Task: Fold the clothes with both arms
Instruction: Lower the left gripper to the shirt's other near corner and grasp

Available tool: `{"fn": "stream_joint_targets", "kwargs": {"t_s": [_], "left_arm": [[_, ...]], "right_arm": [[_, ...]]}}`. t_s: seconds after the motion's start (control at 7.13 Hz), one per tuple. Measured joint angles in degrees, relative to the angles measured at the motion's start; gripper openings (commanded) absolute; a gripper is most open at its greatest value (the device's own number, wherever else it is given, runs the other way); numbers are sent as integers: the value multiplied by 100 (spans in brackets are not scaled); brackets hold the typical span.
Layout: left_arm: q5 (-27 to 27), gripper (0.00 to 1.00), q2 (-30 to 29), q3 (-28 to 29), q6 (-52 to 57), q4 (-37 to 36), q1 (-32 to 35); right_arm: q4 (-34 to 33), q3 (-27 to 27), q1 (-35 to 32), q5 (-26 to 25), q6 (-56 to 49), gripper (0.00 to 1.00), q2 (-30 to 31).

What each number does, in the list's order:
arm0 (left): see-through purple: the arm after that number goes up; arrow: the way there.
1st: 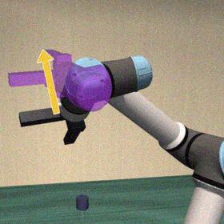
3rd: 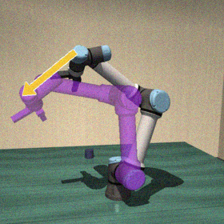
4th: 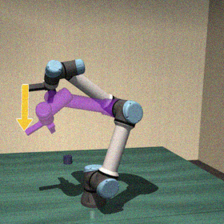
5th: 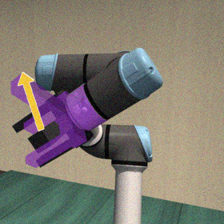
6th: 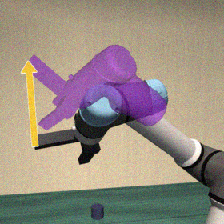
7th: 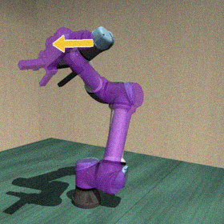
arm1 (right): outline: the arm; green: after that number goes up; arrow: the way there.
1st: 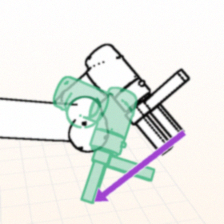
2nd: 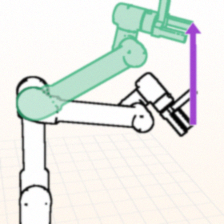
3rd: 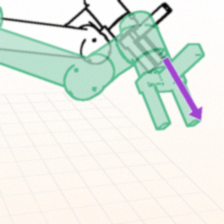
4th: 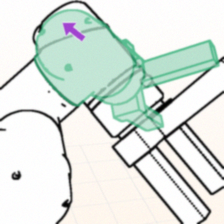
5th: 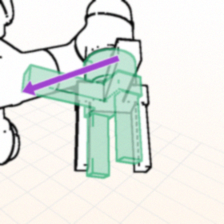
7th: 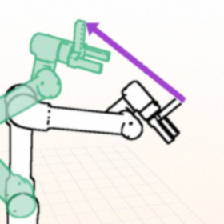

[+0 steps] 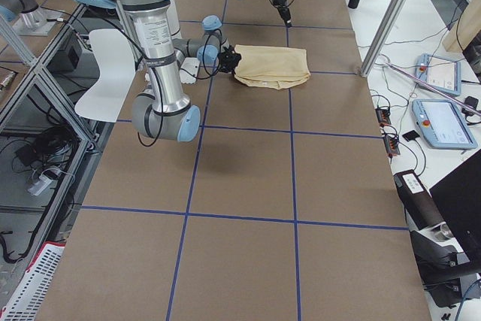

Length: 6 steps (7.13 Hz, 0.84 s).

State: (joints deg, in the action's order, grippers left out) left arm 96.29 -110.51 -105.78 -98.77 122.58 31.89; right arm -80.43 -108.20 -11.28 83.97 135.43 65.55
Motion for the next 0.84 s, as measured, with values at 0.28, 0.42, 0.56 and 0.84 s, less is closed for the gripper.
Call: {"fn": "stream_joint_targets", "kwargs": {"t_s": [0.28,0.42,0.56,0.84], "left_arm": [[-589,42,433,-299,-981,2,-957],[-701,42,519,-324,-1280,-12,-1237],[-728,42,556,-330,-1473,-25,-1404],[-665,42,571,-320,-1615,-78,-1549]], "right_arm": [[-7,-189,86,-5,1,0,147],[-8,-221,95,-11,1,0,172],[-8,-232,97,-17,1,0,175],[-8,-241,102,-20,1,0,176]]}}
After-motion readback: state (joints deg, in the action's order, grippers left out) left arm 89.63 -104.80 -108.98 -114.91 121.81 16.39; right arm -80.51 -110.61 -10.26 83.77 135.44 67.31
